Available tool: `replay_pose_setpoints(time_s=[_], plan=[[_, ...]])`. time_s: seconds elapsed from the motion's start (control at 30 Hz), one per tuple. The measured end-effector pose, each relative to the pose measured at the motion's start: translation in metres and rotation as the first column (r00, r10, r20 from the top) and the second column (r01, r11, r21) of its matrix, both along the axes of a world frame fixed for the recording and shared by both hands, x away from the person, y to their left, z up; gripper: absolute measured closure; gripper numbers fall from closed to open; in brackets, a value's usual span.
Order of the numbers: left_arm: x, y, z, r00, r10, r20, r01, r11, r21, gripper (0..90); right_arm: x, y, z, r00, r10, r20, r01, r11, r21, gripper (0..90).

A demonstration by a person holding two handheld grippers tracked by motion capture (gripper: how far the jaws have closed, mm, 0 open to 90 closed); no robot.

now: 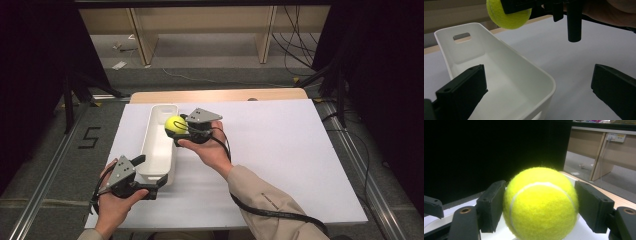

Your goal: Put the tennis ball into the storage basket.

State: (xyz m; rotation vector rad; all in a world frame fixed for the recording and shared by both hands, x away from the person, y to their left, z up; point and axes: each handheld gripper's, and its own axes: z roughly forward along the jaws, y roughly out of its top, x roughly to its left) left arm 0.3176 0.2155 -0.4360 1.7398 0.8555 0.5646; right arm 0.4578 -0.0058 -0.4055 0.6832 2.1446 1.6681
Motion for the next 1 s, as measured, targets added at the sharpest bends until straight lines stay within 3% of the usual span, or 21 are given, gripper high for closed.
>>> replay_pose_setpoints(time_s=[1.0], plan=[[0.000, 0.001, 0.000, 1.0000, 0.000, 0.002, 0.000, 1.0000, 0.000, 0.0, 0.004, 0.021, -0.005, 0.9995, 0.029, -0.015, -0.029, 0.9994, -0.018, 28.0]])
